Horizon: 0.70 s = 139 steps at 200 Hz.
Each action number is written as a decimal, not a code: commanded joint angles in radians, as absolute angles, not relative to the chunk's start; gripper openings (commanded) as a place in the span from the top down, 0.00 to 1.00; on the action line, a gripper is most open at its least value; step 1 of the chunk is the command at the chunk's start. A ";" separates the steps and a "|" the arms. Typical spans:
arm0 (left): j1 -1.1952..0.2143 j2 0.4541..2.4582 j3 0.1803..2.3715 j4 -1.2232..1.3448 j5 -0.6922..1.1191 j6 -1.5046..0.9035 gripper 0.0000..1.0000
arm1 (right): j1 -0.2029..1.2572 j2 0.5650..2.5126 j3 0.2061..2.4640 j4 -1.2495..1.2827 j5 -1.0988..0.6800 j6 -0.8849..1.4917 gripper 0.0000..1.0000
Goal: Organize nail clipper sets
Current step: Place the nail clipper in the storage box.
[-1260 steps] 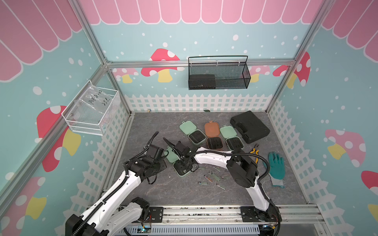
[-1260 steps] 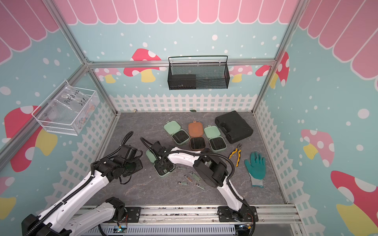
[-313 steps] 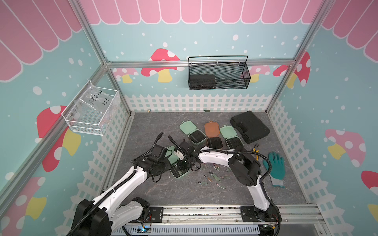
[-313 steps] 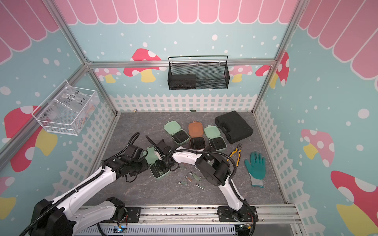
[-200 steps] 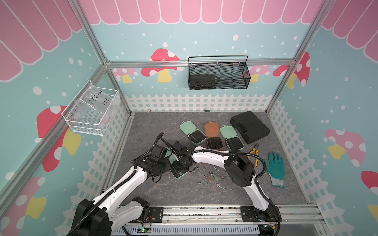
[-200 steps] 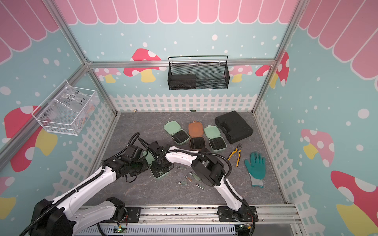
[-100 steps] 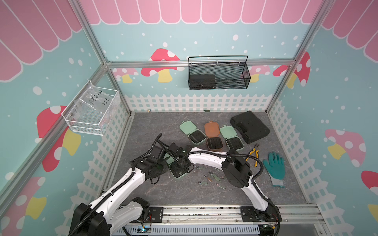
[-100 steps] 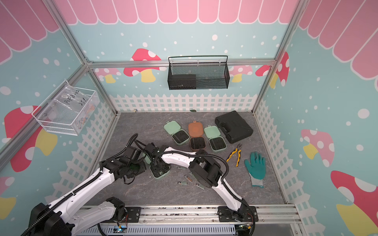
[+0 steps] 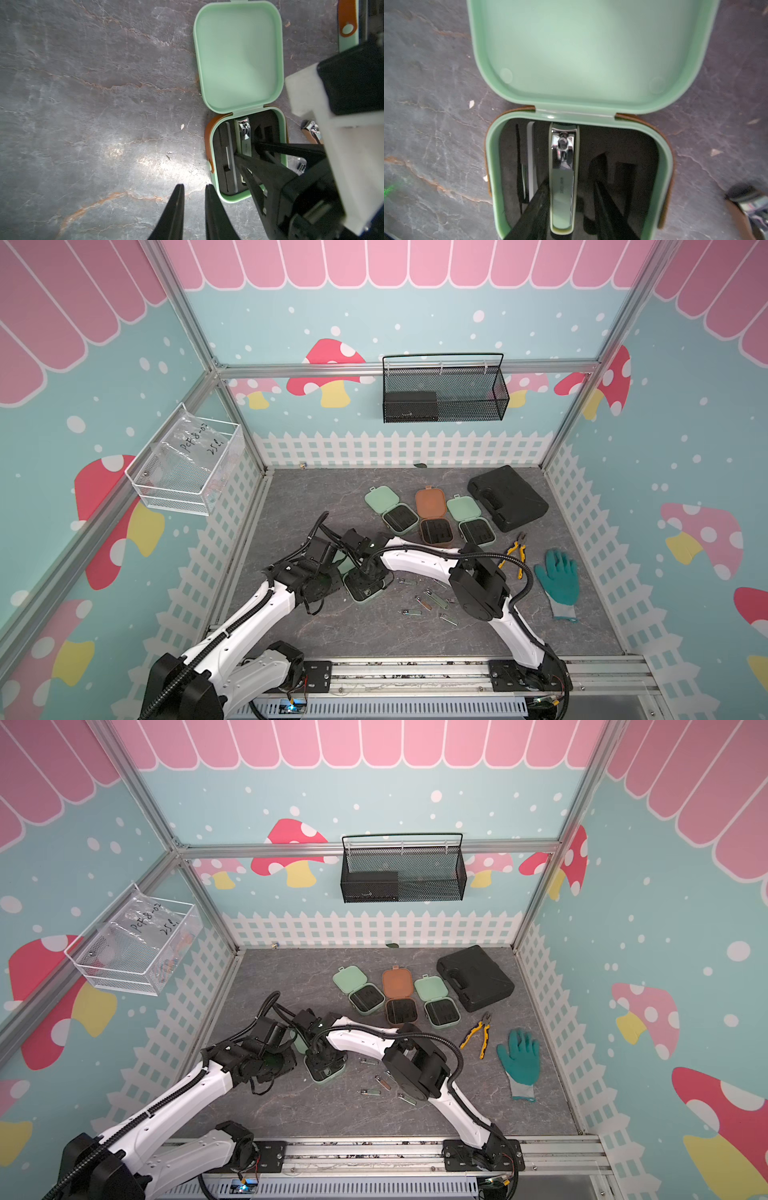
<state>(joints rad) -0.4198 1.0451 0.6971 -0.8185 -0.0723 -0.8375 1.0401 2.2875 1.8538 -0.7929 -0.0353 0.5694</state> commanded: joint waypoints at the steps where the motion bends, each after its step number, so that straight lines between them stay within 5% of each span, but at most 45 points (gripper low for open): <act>1: -0.415 1.044 0.724 -0.830 -0.089 -0.848 0.78 | 1.020 2.277 1.862 -0.774 -0.001 0.550 0.62; 26: -0.414 1.049 0.727 -0.826 -0.087 -0.853 0.79 | 1.021 2.227 1.840 -0.740 -0.038 0.535 0.68; 77: -0.415 1.056 0.718 -0.805 -0.079 -0.867 0.82 | 1.019 2.230 1.773 -0.666 -0.107 0.533 0.94; 139: -0.415 1.078 0.715 -0.779 -0.057 -0.860 0.84 | 1.004 2.256 1.691 -0.602 -0.128 0.555 1.00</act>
<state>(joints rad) -0.4194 1.0718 0.7048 -0.7971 -0.0628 -0.8490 1.0073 2.2284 1.7477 -0.6231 -0.1177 0.5373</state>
